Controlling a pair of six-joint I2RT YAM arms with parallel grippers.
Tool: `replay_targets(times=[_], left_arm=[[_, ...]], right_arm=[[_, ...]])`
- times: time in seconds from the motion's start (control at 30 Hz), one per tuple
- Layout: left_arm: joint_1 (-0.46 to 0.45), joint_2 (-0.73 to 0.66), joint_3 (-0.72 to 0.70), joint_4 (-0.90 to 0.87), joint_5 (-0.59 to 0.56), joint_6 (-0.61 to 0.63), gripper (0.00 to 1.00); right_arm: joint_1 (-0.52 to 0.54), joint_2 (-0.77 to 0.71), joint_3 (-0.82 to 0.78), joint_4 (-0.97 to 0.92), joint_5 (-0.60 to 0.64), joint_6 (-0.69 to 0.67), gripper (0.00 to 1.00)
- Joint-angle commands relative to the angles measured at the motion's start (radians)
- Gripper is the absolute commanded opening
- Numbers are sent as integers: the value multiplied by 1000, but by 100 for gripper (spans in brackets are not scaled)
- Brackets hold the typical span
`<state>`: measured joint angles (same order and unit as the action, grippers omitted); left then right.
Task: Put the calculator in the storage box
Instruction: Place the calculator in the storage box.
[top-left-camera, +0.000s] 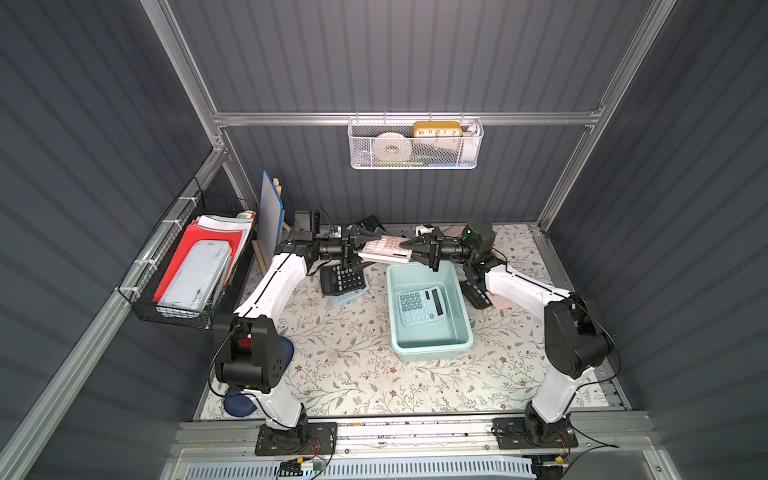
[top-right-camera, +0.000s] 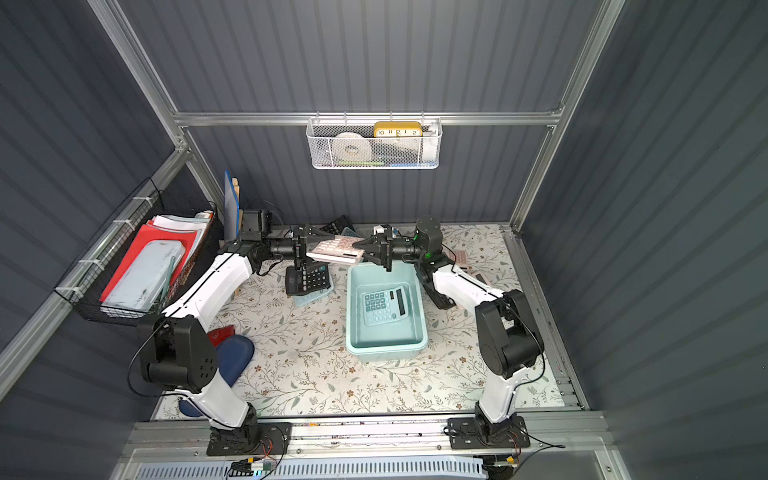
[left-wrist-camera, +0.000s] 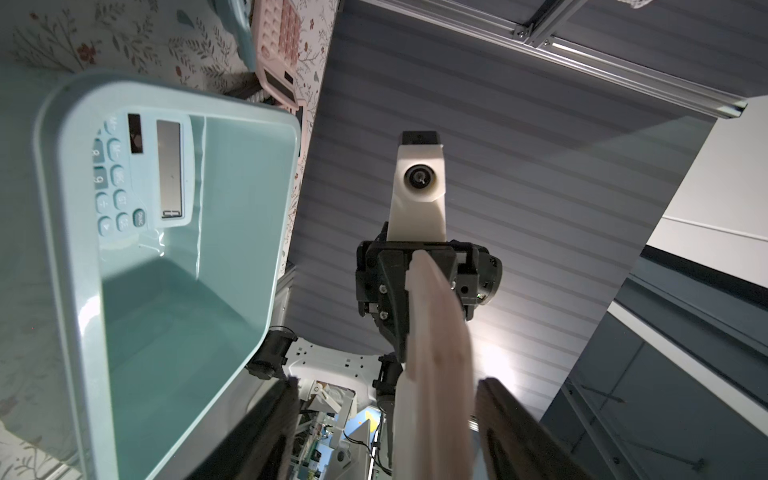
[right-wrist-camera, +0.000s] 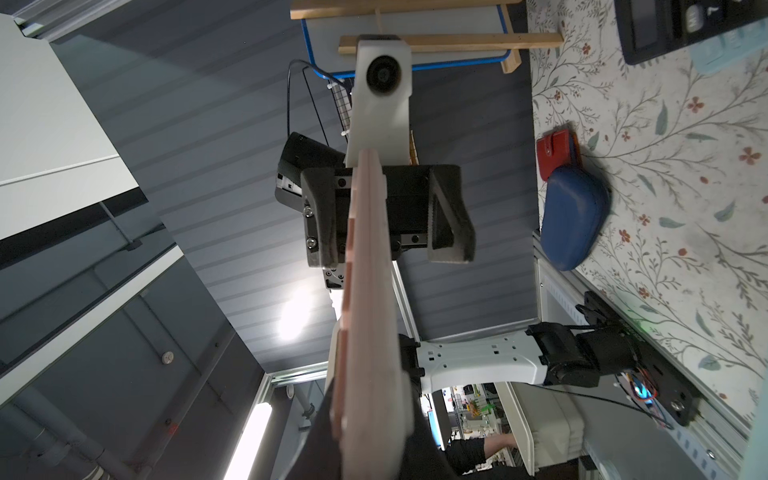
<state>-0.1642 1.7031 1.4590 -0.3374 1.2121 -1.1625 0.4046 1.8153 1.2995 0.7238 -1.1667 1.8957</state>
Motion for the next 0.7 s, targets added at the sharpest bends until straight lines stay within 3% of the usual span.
replay_targets(times=[0.0, 0.3, 0.5, 0.67], left_arm=[[1, -15, -5, 47, 35, -26, 66], [-3, 5, 14, 69, 44, -46, 28], [-3, 17, 32, 64, 27, -48, 16], [-2, 32, 62, 44, 1, -43, 15]], right_arm=[[6, 20, 44, 91, -37, 36, 0], [13, 77, 52, 213, -44, 112, 0], [13, 79, 45, 208, -39, 91, 0], [13, 30, 44, -29, -21, -95, 27]])
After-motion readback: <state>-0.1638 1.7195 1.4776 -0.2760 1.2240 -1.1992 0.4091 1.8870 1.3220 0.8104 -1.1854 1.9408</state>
